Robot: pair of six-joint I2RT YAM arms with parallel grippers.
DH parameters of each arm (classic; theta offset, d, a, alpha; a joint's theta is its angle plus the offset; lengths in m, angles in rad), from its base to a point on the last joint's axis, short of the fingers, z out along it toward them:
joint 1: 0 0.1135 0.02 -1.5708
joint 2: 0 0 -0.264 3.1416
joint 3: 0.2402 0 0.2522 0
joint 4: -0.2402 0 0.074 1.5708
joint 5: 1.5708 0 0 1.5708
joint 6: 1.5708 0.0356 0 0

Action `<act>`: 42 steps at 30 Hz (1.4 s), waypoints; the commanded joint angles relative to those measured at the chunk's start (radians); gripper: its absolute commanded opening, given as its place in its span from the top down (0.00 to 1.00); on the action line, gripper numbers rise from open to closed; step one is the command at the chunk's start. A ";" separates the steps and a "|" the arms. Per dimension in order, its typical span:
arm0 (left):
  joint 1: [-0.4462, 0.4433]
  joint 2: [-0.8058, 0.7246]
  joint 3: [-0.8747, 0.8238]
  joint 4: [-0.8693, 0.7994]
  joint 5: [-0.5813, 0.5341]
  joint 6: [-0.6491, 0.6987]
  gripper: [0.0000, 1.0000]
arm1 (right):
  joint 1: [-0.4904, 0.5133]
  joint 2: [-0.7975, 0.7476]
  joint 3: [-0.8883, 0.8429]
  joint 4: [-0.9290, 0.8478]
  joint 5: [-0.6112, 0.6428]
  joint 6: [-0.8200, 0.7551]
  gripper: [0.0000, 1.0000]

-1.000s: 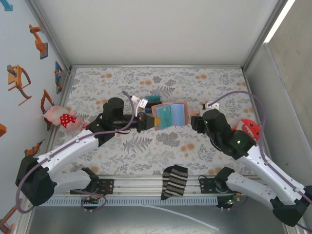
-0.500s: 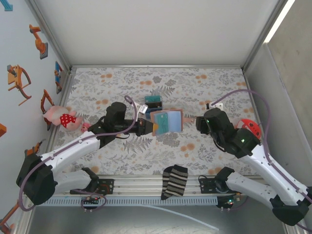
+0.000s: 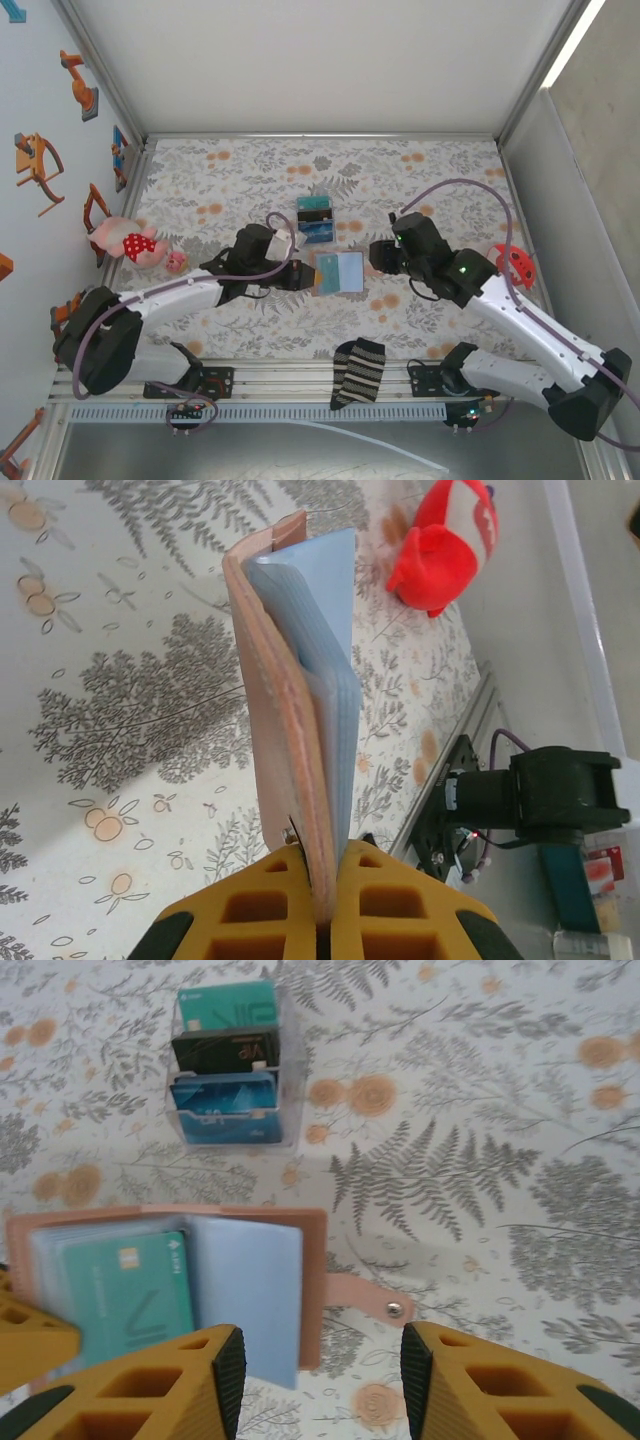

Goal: Take the credit cards out of the card holder

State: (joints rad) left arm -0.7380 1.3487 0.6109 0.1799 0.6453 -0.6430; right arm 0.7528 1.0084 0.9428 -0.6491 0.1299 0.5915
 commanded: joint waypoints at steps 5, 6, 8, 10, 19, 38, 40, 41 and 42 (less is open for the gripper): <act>0.004 0.082 -0.017 0.120 0.013 -0.063 1.00 | 0.008 0.072 -0.037 0.094 -0.071 0.081 0.54; 0.005 0.092 -0.017 0.128 0.012 -0.070 1.00 | 0.008 0.081 -0.039 0.102 -0.075 0.087 0.54; 0.006 0.132 -0.008 0.134 0.013 -0.083 1.00 | 0.008 0.099 -0.051 0.122 -0.087 0.100 0.55; 0.006 0.171 -0.009 0.168 0.019 -0.103 1.00 | 0.008 0.117 -0.059 0.137 -0.094 0.106 0.54; 0.035 0.263 -0.035 0.277 0.054 -0.161 1.00 | 0.007 0.224 -0.045 0.137 -0.101 0.110 0.56; 0.059 0.089 0.125 -0.339 -0.210 0.063 0.37 | 0.006 0.325 -0.055 0.222 -0.154 0.139 0.66; 0.055 0.059 0.127 -0.379 -0.293 0.056 0.36 | 0.006 0.336 -0.051 0.221 -0.160 0.137 0.70; 0.050 0.045 0.126 -0.390 -0.323 0.050 0.37 | 0.006 0.340 -0.050 0.223 -0.163 0.135 0.71; 0.045 0.031 0.122 -0.396 -0.361 0.041 0.36 | 0.005 0.347 -0.049 0.223 -0.166 0.134 0.72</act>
State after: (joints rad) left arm -0.6868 1.4220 0.7170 -0.1062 0.4229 -0.6174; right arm 0.7555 1.3350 0.8944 -0.4355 -0.0204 0.7185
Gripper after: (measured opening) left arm 0.634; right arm 0.287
